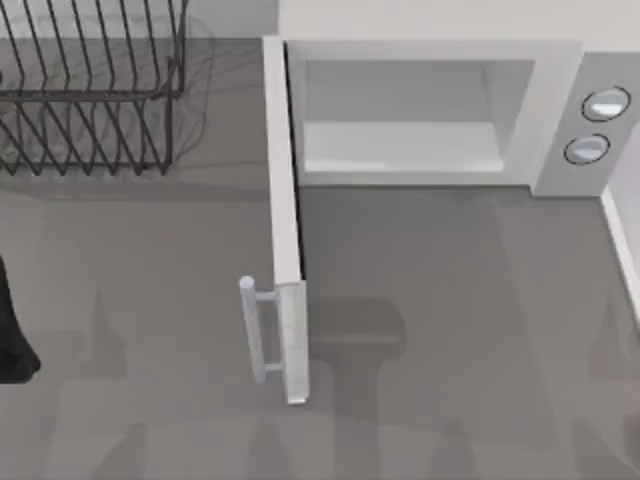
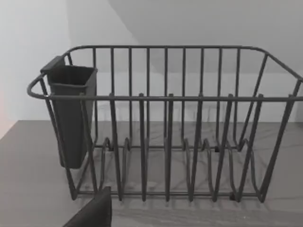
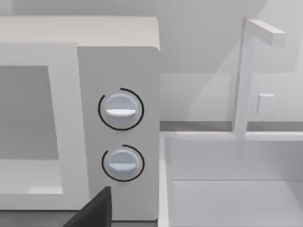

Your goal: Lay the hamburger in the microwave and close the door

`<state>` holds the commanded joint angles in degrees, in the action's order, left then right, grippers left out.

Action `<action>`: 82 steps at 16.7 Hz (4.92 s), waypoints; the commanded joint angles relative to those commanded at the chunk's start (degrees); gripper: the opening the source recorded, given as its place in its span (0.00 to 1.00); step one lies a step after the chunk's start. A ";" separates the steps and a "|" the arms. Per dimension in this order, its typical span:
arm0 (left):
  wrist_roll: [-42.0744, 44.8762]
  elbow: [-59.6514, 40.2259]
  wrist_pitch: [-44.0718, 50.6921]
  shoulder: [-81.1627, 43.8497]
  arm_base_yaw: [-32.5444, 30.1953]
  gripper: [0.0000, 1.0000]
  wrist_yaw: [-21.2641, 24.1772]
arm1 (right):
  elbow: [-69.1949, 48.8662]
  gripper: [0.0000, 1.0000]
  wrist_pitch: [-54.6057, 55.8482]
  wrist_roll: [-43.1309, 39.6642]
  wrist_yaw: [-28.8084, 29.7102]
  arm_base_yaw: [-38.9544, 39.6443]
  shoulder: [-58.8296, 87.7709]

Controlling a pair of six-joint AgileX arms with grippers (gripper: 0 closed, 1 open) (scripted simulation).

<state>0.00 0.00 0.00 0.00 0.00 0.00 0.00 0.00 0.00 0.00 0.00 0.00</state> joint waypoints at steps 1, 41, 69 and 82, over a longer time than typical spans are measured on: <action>0.00 0.00 0.00 0.00 0.00 1.00 0.00 | 0.00 1.00 0.00 0.00 0.00 0.00 0.00; 0.00 0.00 0.00 0.00 0.00 1.00 0.00 | -33.46 1.00 -33.63 -70.95 0.07 4.47 90.05; 0.00 0.00 0.00 0.00 0.00 1.00 0.00 | -36.95 0.00 -40.74 -69.73 0.07 4.52 85.74; 0.00 0.00 0.00 0.00 0.00 1.00 0.00 | -52.66 0.00 -66.39 -70.05 0.10 4.23 76.12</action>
<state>0.00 0.00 0.00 0.00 0.00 0.00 -52.66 -66.39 -70.05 0.10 4.23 76.12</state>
